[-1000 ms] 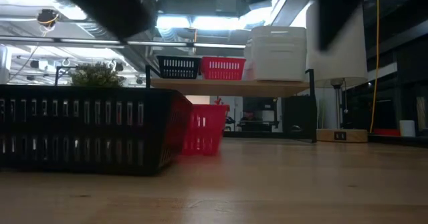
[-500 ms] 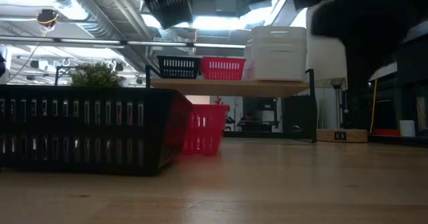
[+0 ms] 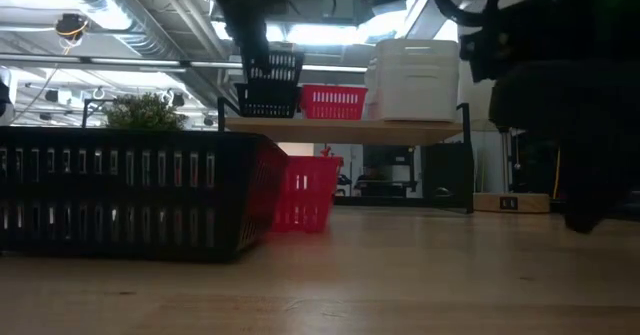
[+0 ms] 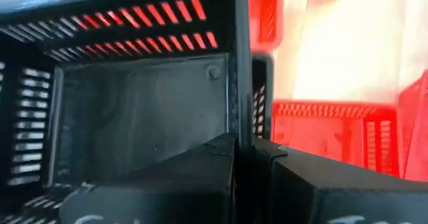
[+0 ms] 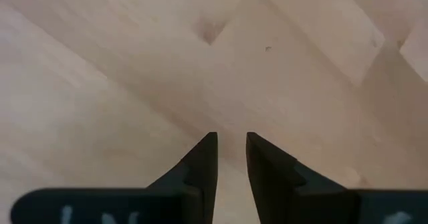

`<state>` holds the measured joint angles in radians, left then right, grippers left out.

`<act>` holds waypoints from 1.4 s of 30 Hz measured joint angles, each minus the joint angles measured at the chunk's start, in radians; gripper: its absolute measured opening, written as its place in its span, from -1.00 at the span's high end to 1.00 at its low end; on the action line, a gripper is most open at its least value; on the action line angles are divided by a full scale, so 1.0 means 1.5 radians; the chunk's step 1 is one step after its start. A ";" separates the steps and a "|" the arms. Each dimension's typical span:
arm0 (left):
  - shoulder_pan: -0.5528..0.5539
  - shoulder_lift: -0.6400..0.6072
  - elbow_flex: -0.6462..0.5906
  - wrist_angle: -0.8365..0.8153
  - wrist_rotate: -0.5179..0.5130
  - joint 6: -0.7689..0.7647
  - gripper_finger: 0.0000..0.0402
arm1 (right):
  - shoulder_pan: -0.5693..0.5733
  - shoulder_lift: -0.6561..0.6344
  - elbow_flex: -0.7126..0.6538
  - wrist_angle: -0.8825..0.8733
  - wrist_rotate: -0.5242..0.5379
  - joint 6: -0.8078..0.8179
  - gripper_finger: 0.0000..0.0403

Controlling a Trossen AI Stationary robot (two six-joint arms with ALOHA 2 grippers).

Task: Stack baskets on shelf by color
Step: Stack the top black bin on top of the black bin on the shelf

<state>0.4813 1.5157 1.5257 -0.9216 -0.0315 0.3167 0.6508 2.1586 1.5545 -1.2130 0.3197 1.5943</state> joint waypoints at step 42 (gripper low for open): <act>-0.142 0.009 0.120 -0.164 -0.151 -0.063 0.61 | 0.039 0.000 -0.001 0.029 -0.005 0.033 0.60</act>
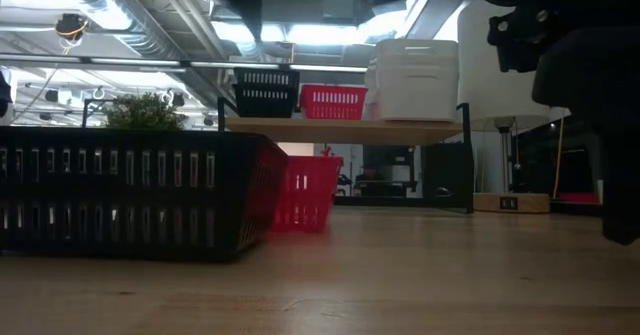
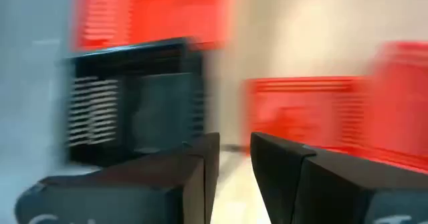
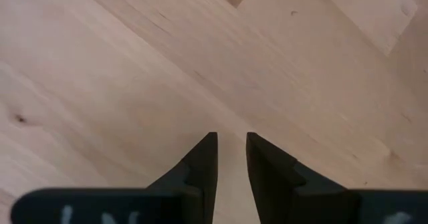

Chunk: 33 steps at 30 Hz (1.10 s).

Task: Stack baskets on shelf by color
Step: Stack the top black bin on top of the black bin on the shelf, then stack the black bin on top of the stacked black bins on the shelf

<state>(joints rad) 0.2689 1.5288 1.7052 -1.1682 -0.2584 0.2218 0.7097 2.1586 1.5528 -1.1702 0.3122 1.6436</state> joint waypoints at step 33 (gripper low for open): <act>-0.163 0.000 -0.101 -0.066 0.212 -0.027 0.61 | 0.003 0.000 0.000 -0.001 -0.013 -0.001 0.60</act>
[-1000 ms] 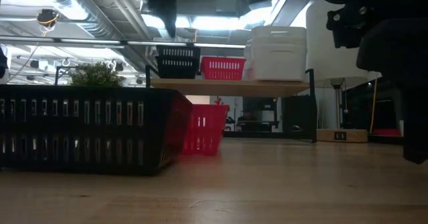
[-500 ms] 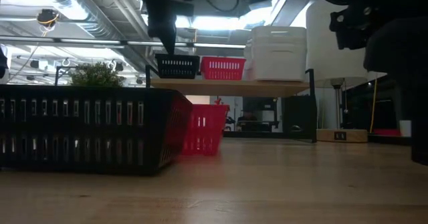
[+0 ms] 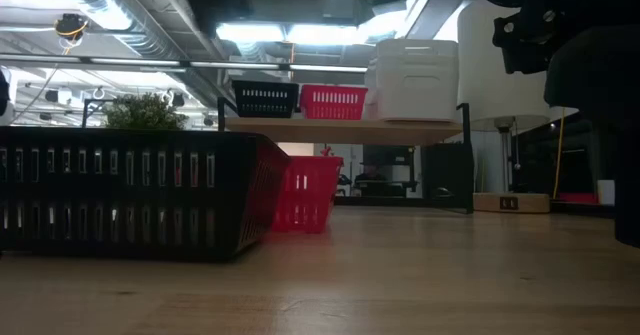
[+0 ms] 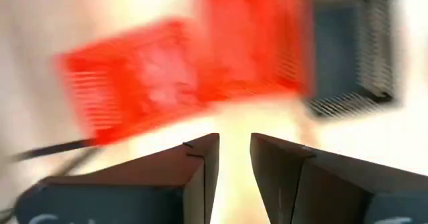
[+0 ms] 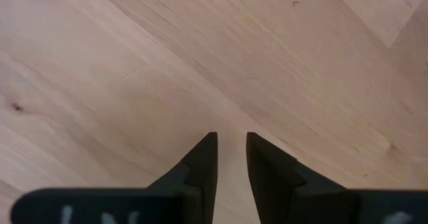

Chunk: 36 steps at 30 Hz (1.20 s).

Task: Stack baskets on shelf by color
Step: Stack the black bin on top of the stacked black bins on the shelf

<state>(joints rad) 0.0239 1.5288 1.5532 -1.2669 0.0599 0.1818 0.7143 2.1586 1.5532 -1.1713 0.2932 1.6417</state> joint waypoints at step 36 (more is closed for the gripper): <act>-0.422 0.004 -0.339 0.376 -0.187 0.181 0.61 | 0.000 0.000 0.001 0.014 -0.041 0.000 0.60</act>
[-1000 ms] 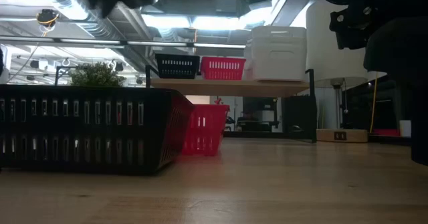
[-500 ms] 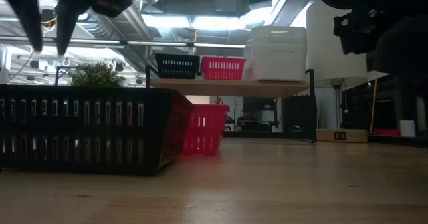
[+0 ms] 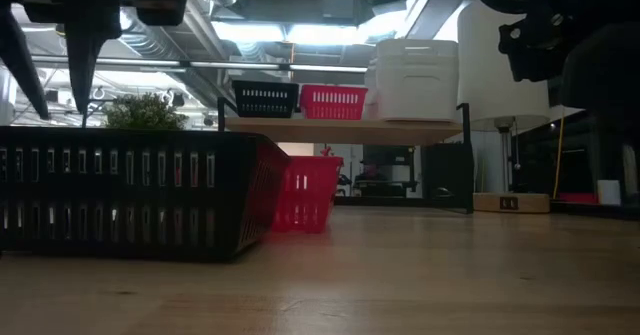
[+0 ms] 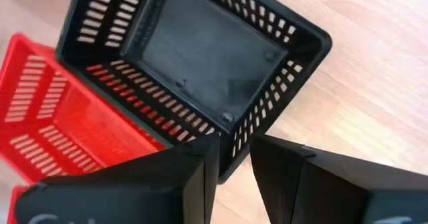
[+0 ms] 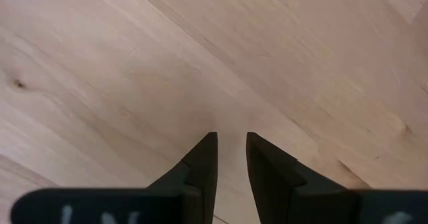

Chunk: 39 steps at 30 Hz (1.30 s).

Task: Stack baskets on shelf by color
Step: Stack the black bin on top of the stacked black bins on the shelf

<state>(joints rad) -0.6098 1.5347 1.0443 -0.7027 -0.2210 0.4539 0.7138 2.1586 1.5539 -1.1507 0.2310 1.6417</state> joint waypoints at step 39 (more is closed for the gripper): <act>-0.031 0.083 0.000 0.076 0.090 0.008 0.61 | 0.002 0.000 0.000 0.002 -0.035 -0.002 0.60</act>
<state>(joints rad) -0.6569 1.6587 1.0440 -0.5894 -0.0855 0.4658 0.7166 2.1586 1.5539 -1.1484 0.1791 1.6386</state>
